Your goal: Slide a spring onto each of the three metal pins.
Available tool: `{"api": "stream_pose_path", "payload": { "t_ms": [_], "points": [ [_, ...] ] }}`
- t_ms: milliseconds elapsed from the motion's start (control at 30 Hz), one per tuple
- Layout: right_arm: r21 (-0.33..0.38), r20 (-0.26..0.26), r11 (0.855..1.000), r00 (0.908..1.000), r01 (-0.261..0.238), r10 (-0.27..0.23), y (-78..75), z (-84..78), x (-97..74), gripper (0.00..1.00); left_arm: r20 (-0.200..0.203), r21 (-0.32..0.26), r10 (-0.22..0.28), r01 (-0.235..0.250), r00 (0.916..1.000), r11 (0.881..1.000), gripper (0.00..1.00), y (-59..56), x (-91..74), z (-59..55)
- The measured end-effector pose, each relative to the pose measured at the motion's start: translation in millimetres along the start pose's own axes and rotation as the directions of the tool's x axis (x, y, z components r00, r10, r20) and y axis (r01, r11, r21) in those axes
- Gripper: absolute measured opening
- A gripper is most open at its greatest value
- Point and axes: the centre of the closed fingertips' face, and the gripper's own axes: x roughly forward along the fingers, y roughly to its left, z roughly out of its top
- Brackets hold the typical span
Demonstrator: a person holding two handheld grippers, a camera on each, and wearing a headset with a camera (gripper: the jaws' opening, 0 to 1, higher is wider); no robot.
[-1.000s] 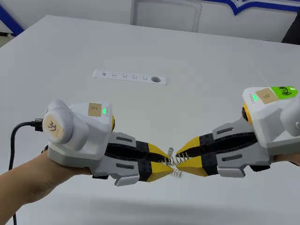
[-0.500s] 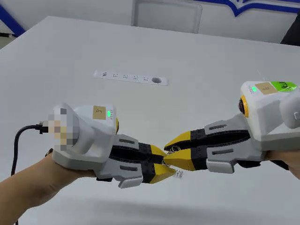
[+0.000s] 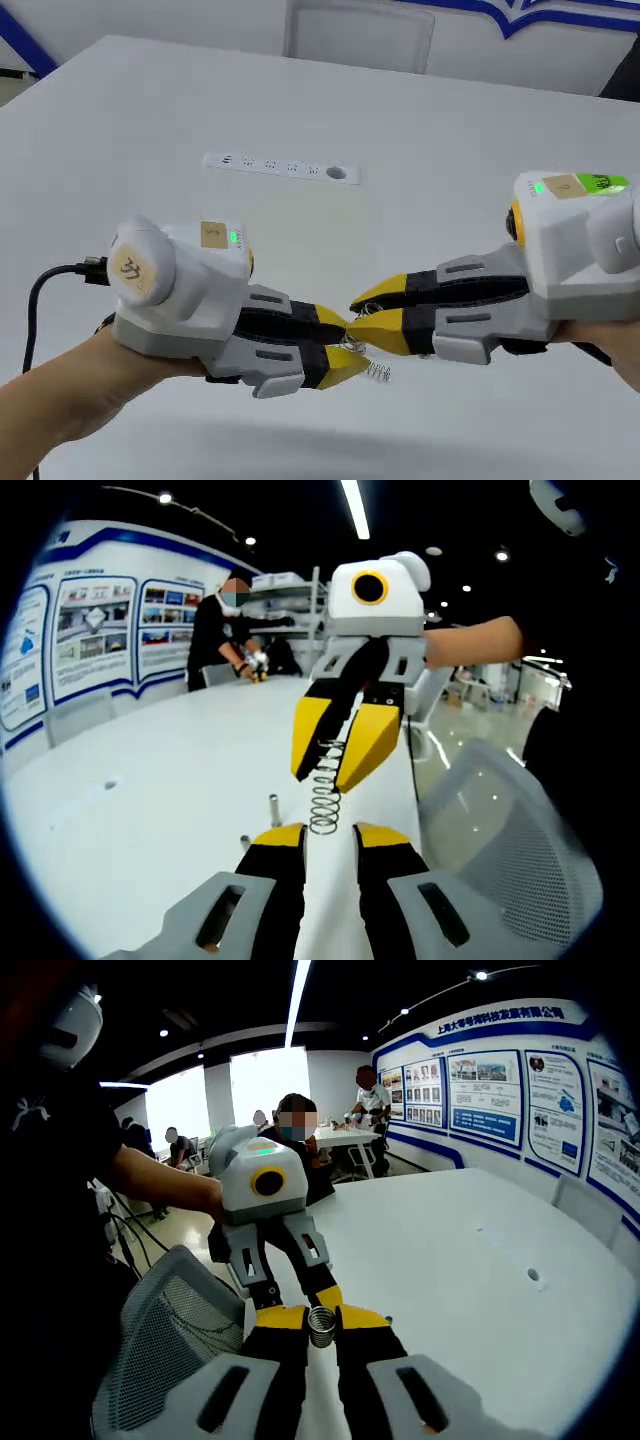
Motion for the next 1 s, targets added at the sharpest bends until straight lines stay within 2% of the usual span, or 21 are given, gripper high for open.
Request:
{"api": "stream_pose_path", "payload": {
  "t_ms": [133,233,367,467,567,600,667,700,733,800,867,933,1000],
  "points": [
    [-0.01,-0.013,0.999,0.9987,0.048,-0.049,-16.5,-0.5,-10.4,0.11,-0.005,-0.003,0.028,-0.028,0.9996,1.0,0.29,5.6,-5.4,-3.7],
    [-0.013,-0.012,0.994,0.994,0.109,-0.109,-36.2,-1.7,-23.7,0.11,0.037,-0.061,0.074,-0.072,0.9965,0.996,0.33,14.7,-12.1,2.0],
    [0.016,-0.029,0.976,0.9756,0.218,-0.217,-68.2,-11.3,-42.8,0.11,0.084,-0.085,0.131,-0.124,0.9878,0.989,0.44,25.3,-21.0,6.8],
    [0.038,-0.056,0.959,0.9588,0.281,-0.278,-87.4,-22.4,-54.1,0.11,0.101,-0.081,0.18,-0.173,0.9784,0.982,0.45,35.5,-31.0,5.5],
    [0.042,-0.085,0.951,0.9497,0.306,-0.301,-95.6,-34.2,-57.0,0.11,0.102,-0.1,0.208,-0.198,0.9729,0.975,0.51,42.1,-38.3,1.8],
    [0.041,-0.101,0.945,0.9424,0.324,-0.319,-100.3,-40.2,-58.1,0.11,0.1,-0.107,0.222,-0.211,0.97,0.972,0.53,45.2,-41.4,-0.4],
    [0.062,-0.116,0.944,0.9419,0.324,-0.315,-102.6,-49.2,-56.1,0.11,0.09,-0.124,0.239,-0.227,0.967,0.966,0.57,49.1,-45.8,-4.9],
    [0.065,-0.121,0.941,0.9386,0.332,-0.323,-104.5,-52.8,-55.4,0.11,0.086,-0.128,0.245,-0.233,0.9657,0.964,0.59,50.3,-47.3,-6.6],
    [0.062,-0.14,0.937,0.9322,0.345,-0.334,-107.5,-59.6,-54.6,0.11,0.082,-0.133,0.249,-0.237,0.9651,0.962,0.61,50.9,-49.2,-8.5],
    [0.063,-0.161,0.934,0.9273,0.351,-0.338,-110.9,-70.3,-51.7,0.11,0.077,-0.141,0.251,-0.238,0.9651,0.961,0.64,50.9,-51.5,-11.4],
    [0.08,-0.172,0.932,0.9258,0.354,-0.336,-113.1,-78.2,-49.6,0.11,0.069,-0.145,0.249,-0.237,0.966,0.961,0.65,50.1,-52.4,-13.8],
    [0.084,-0.196,0.929,0.92,0.361,-0.339,-116.4,-88.1,-48.1,0.11,0.067,-0.152,0.246,-0.234,0.9669,0.96,0.66,48.9,-53.7,-15.2],
    [0.098,-0.208,0.926,0.9177,0.364,-0.338,-119.3,-95.1,-47.3,0.11,0.082,-0.169,0.24,-0.224,0.9674,0.96,0.7,46.6,-54.1,-13.1]
  ]
}}
